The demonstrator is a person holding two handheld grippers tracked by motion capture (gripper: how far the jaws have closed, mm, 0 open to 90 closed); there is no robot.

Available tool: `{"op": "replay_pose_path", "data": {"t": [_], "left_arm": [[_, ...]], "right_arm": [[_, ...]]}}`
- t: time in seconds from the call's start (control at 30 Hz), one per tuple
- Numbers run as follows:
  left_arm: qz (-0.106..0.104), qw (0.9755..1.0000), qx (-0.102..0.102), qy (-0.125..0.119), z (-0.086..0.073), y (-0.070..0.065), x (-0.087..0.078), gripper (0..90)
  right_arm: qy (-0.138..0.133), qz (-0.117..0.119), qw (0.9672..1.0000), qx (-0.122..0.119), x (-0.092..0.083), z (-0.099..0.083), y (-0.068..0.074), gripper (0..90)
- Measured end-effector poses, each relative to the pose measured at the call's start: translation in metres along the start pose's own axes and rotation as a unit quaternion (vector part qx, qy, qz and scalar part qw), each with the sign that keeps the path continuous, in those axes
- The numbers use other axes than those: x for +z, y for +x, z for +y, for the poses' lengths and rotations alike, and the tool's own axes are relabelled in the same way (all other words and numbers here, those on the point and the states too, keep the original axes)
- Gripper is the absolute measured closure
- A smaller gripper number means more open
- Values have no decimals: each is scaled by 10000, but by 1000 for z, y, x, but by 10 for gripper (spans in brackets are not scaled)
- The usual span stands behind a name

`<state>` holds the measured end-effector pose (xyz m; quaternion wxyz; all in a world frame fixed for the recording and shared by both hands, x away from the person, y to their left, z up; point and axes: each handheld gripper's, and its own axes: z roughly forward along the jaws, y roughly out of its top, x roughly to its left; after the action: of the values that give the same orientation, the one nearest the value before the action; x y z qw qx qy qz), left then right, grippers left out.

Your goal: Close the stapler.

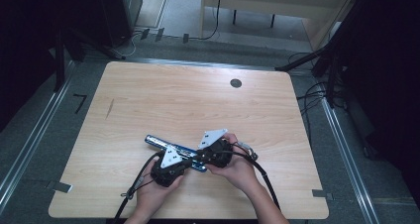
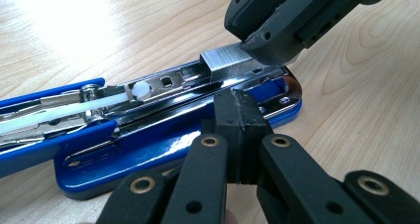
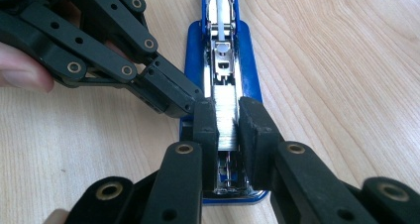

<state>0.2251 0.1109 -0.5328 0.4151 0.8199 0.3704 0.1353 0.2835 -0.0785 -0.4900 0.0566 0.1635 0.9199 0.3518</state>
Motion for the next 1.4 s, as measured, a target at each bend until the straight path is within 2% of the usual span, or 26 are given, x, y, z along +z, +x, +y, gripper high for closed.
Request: {"op": "replay_pose_path", "data": {"t": [0.9,1.4], "left_arm": [[-5,10000,-15,-9,0,0,0,900],[1,10000,-4,-7,0,0,0,900]], "right_arm": [[141,101,9998,36,1,1,-4,795],[77,111,9999,90,0,0,-5,793]]}}
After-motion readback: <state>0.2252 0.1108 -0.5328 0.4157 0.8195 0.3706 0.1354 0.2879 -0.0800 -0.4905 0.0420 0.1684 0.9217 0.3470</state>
